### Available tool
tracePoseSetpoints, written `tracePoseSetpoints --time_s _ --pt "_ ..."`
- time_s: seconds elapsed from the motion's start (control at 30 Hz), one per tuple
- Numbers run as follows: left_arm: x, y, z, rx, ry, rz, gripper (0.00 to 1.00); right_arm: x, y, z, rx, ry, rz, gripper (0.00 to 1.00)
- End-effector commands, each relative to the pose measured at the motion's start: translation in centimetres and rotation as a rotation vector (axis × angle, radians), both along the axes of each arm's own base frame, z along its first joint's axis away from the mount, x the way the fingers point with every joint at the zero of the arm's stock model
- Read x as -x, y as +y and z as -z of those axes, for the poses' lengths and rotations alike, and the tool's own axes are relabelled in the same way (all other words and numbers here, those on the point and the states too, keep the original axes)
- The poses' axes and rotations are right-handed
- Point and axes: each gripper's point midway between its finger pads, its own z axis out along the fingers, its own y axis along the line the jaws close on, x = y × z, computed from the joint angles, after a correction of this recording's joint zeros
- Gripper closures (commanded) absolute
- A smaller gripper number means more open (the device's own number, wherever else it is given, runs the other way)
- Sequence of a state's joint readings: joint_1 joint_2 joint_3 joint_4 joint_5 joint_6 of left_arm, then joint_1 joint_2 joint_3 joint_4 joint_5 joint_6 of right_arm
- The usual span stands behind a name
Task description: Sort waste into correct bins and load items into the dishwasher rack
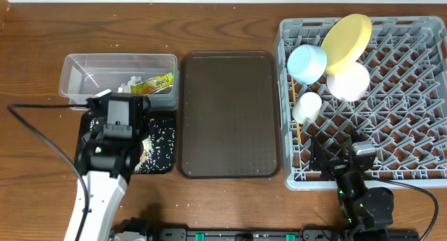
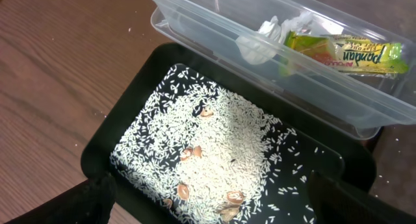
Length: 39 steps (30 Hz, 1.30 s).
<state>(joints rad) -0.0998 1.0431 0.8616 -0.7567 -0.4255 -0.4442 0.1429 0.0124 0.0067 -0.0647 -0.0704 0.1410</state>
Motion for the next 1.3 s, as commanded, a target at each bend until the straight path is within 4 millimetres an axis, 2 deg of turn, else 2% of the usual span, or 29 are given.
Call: tracePoseSetpoints --time_s 0.0,0.3,0.5,0.63,0.73,1.0,1.13,1.27 --pt "1.5 0.5 -0.4 -0.01 -0.044 -0.012 0.04 0.0 0.0 0.0 0.0 -0.001 0.003 0.01" --pt "5.8 1.2 -0.3 -0.011 -0.201 -0.017 0.04 0.0 0.0 0.0 0.0 -0.001 0.003 0.01" --pt "7.9 1.4 1.6 -0.003 -0.276 -0.018 0.04 0.0 0.0 0.0 0.0 -0.001 0.003 0.01" --pt "8.7 1.4 3.0 0.018 -0.342 -0.03 0.04 0.0 0.0 0.0 0.0 0.0 0.003 0.01" --pt "7.8 1.3 2.9 0.05 -0.455 -0.052 0.04 0.0 0.0 0.0 0.0 0.0 0.003 0.01" --pt "4.2 0.5 1.1 0.245 -0.864 -0.119 0.04 0.0 0.0 0.0 0.0 -0.001 0.003 0.01" --pt "3.4 -0.3 2.2 0.277 -0.891 -0.074 0.04 0.0 0.0 0.0 0.0 0.0 0.003 0.01" --pt "3.2 -1.0 2.2 0.229 -0.856 0.012 0.04 0.0 0.0 0.0 0.0 0.0 0.003 0.01"
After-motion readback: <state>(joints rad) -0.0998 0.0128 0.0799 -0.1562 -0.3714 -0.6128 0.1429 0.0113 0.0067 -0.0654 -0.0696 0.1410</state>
